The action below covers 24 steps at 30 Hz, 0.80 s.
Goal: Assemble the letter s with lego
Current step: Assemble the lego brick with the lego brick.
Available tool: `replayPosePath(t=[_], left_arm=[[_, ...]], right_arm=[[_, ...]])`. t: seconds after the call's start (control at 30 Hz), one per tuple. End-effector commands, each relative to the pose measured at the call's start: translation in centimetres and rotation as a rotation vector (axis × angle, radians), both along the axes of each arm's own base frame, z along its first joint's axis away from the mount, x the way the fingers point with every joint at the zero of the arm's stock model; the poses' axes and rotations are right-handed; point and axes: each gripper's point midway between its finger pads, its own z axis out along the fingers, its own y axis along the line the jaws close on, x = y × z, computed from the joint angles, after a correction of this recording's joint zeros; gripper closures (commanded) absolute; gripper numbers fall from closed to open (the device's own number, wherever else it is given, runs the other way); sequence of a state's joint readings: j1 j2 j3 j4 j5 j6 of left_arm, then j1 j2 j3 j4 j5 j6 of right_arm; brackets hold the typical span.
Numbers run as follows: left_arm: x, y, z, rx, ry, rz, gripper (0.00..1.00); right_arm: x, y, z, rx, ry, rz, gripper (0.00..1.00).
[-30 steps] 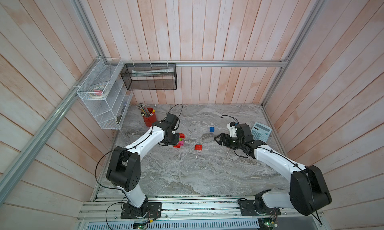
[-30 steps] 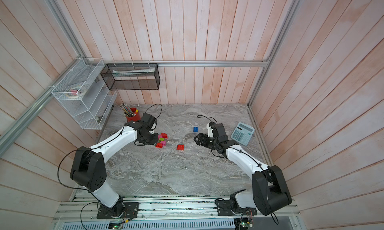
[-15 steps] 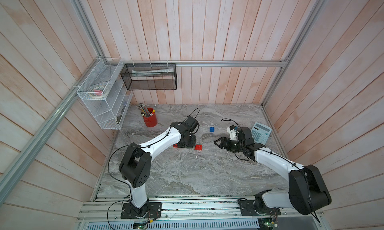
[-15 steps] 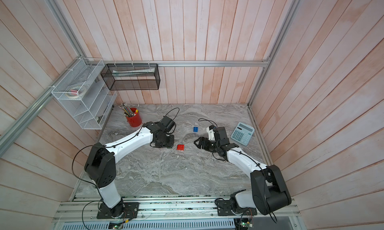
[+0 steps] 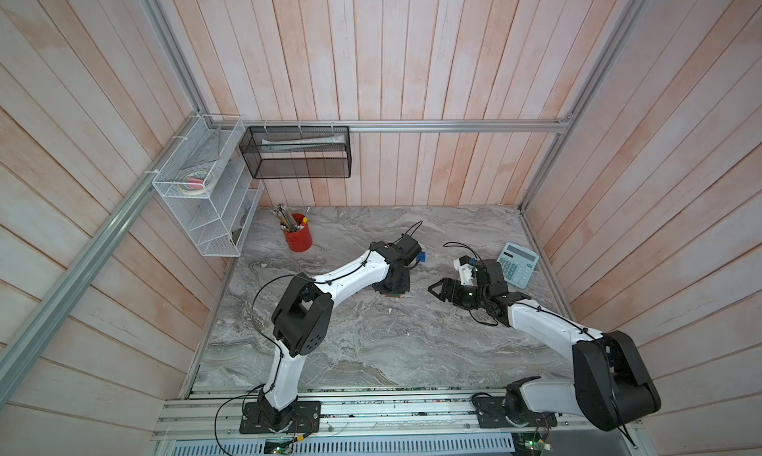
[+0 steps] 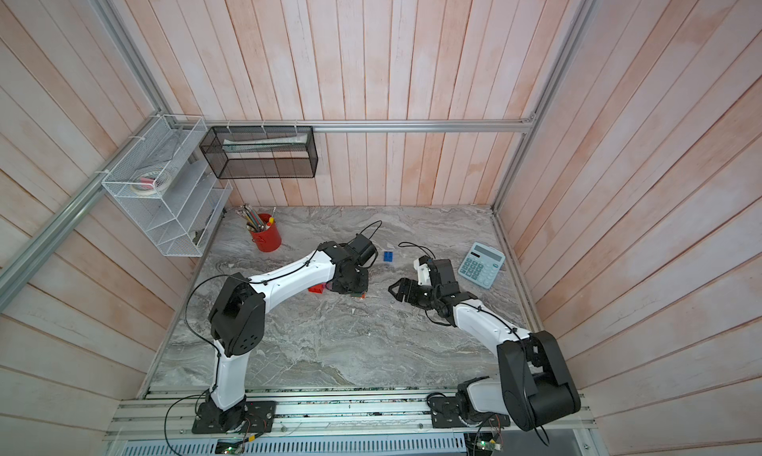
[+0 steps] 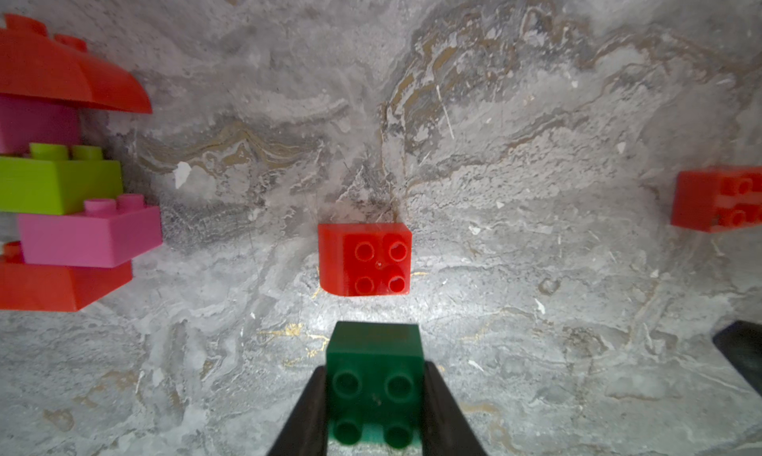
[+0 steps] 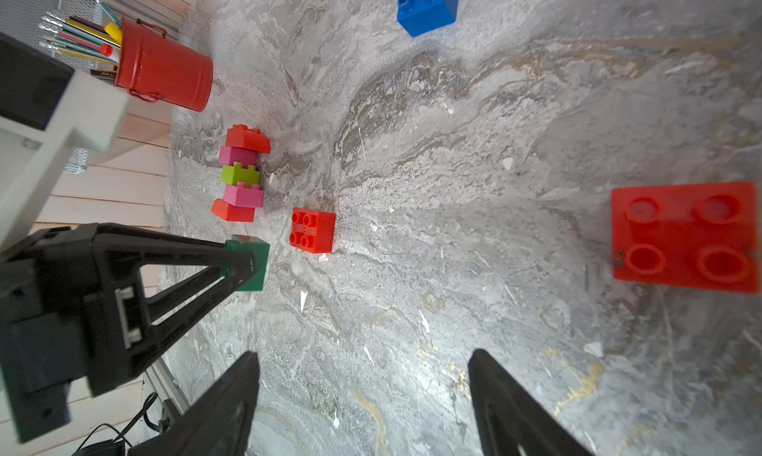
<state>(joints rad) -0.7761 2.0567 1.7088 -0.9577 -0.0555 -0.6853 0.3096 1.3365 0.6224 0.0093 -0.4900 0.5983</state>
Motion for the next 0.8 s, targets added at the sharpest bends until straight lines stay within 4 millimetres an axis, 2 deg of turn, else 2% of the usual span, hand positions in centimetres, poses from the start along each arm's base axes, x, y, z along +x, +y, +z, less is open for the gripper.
replayPosePath(t=[0.0,0.4,0.77], left_arm=[[0.6,-0.4,-0.1,0.023,-0.011,0.025,0.67],[1.2,-1.3,-1.9,0.060,-0.014,0.028,0.68],[2.1,-1.9,-2.5,0.062,-0.034,0.036,0.68]], right_arm=[[0.0,0.1,0.7,0.034,-0.031,0.013,0.18],[-0.4,-0.5,0.4,0.041,-0.023,0.002,0.18],[-0.5,-0.6,0.0,0.043,-0.013,0.003,0.18]])
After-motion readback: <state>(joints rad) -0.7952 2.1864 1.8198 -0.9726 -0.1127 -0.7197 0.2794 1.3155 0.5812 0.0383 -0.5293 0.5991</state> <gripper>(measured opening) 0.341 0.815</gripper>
